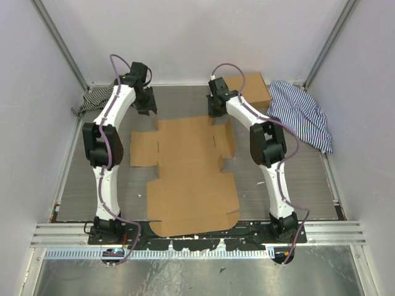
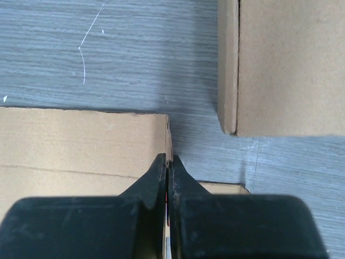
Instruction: Fold the paper box
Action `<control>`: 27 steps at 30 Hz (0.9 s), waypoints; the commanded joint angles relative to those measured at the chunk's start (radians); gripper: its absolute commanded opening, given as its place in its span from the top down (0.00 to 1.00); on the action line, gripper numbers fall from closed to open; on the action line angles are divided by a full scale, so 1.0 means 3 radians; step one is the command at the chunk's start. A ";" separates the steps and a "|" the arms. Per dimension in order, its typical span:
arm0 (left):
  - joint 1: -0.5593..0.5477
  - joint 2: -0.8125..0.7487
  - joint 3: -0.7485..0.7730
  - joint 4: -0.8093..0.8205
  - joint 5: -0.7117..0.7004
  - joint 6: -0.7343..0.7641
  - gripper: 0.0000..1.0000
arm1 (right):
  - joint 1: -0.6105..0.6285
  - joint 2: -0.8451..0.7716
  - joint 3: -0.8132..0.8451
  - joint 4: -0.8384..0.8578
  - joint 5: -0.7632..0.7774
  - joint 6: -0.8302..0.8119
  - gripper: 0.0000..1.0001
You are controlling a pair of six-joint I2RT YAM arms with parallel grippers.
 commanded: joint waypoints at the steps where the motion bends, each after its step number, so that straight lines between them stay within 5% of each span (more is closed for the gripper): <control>1: 0.0007 -0.0460 -0.0086 0.0164 0.0313 0.0111 0.58 | -0.0012 -0.0646 -0.0310 0.0497 -0.0090 -0.0034 0.99; 17: -0.0051 -0.1046 0.0076 0.0147 0.1211 0.0374 0.51 | 0.0123 -0.2125 -0.1713 0.1477 -0.0307 -0.0243 0.99; 27: -0.0641 -0.1425 -0.0407 0.0315 0.1099 0.0943 0.48 | 0.0218 -0.2975 -0.2705 0.1778 -0.0473 -0.0296 0.98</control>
